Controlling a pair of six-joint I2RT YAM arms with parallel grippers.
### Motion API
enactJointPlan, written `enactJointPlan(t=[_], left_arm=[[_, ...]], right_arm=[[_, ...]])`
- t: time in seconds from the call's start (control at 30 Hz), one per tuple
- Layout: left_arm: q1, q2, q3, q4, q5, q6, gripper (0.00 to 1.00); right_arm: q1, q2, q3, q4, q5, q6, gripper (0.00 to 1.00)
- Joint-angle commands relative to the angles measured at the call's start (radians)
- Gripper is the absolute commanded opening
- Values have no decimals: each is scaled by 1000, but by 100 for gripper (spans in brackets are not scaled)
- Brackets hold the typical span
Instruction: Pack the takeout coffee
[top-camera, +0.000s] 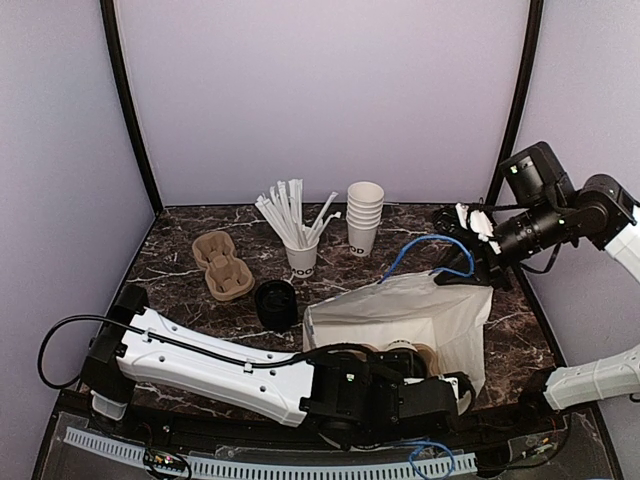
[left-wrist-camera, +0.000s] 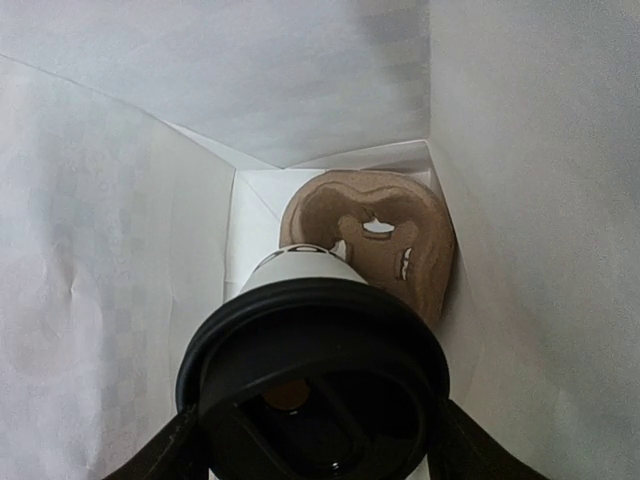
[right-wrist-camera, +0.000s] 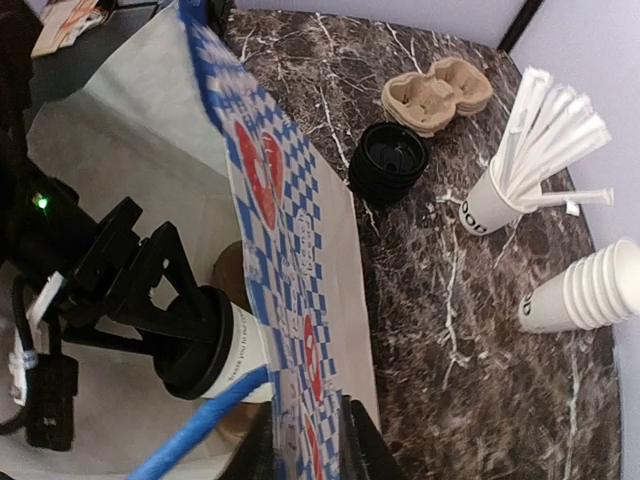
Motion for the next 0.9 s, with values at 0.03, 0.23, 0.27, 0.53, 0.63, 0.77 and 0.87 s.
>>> enactJointPlan(t=[0.03, 0.23, 0.27, 0.53, 0.63, 0.77, 0.87], left_arm=[[17, -9, 0, -30, -43, -1, 11], [53, -13, 32, 27, -124, -52, 11], [62, -14, 34, 35, -142, -57, 11], [114, -37, 10, 75, -164, -96, 11], [124, -43, -8, 98, -151, -104, 11], [136, -45, -19, 101, -131, -116, 11], [149, -48, -27, 123, -68, -111, 11]], right_arm=[[15, 19, 6, 122, 45, 22, 0], [21, -24, 20, 204, 114, 27, 0], [20, -25, 28, 207, 121, 27, 0], [25, -40, -2, 226, 141, 17, 0], [32, -49, -60, 247, 135, 20, 0], [38, -62, -76, 237, 100, 21, 0], [38, -63, -72, 231, 77, 26, 0]])
